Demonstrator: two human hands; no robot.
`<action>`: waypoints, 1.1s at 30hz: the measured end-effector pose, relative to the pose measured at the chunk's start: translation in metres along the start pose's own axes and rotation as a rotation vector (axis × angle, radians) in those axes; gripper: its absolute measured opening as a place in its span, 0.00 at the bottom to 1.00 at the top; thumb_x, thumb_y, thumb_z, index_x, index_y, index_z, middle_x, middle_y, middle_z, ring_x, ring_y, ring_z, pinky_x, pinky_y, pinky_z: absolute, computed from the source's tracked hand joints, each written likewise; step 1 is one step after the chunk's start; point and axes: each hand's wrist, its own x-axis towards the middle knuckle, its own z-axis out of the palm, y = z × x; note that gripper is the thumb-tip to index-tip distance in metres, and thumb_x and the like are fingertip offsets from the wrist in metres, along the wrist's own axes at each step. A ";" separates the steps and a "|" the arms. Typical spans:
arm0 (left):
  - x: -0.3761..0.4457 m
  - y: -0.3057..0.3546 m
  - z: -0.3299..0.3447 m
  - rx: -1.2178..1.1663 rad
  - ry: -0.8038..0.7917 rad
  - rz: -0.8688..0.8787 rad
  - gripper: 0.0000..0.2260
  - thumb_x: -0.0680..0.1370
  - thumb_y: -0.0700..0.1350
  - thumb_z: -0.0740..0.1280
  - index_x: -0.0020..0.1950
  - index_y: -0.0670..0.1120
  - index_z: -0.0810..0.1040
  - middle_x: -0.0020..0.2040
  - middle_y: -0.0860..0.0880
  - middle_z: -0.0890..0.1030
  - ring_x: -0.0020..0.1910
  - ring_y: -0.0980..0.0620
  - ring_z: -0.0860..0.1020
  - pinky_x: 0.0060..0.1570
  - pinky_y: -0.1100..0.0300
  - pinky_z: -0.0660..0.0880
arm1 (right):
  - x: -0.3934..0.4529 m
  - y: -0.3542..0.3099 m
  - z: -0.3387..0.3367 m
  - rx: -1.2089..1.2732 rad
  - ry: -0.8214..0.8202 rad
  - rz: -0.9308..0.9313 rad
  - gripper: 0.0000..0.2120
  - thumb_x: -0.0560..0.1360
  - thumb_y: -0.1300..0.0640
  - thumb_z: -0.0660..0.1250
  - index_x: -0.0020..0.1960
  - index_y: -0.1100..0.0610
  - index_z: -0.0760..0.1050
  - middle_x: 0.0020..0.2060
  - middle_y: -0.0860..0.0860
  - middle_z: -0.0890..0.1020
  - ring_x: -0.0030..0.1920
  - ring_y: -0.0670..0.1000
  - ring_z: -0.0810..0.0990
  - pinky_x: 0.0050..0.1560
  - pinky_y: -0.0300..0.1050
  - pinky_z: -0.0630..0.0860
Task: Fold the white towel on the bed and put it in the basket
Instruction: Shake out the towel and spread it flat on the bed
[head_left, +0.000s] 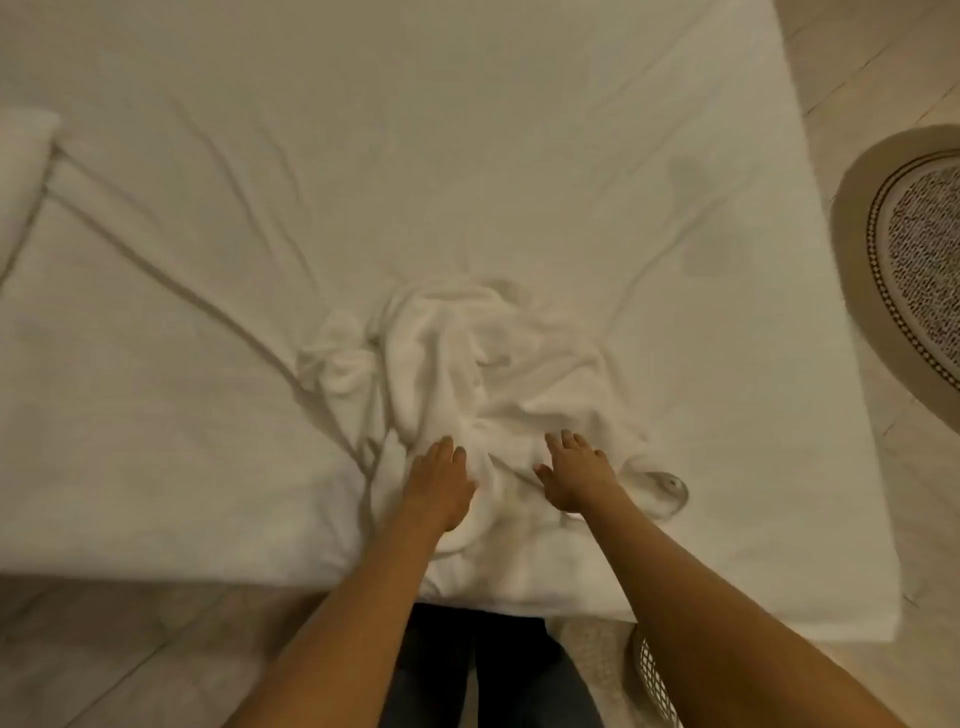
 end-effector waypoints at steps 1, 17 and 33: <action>0.000 0.002 0.009 0.027 -0.023 -0.013 0.26 0.83 0.51 0.52 0.77 0.40 0.53 0.79 0.41 0.49 0.78 0.44 0.51 0.76 0.50 0.54 | 0.002 0.000 0.007 -0.027 -0.020 -0.003 0.27 0.80 0.48 0.53 0.75 0.57 0.52 0.75 0.56 0.56 0.75 0.56 0.55 0.71 0.54 0.58; 0.034 0.000 0.155 0.110 0.075 -0.014 0.34 0.59 0.51 0.81 0.62 0.41 0.79 0.66 0.41 0.77 0.61 0.48 0.79 0.54 0.54 0.79 | 0.051 0.030 0.089 -0.107 0.116 -0.025 0.28 0.78 0.61 0.59 0.75 0.58 0.53 0.75 0.56 0.58 0.73 0.56 0.60 0.67 0.49 0.67; 0.038 -0.014 0.141 -0.036 0.464 0.168 0.28 0.57 0.34 0.79 0.49 0.46 0.68 0.37 0.49 0.82 0.33 0.51 0.81 0.33 0.63 0.79 | 0.038 0.023 0.106 0.054 0.540 -0.055 0.11 0.66 0.68 0.62 0.43 0.62 0.81 0.36 0.55 0.84 0.37 0.58 0.83 0.25 0.44 0.75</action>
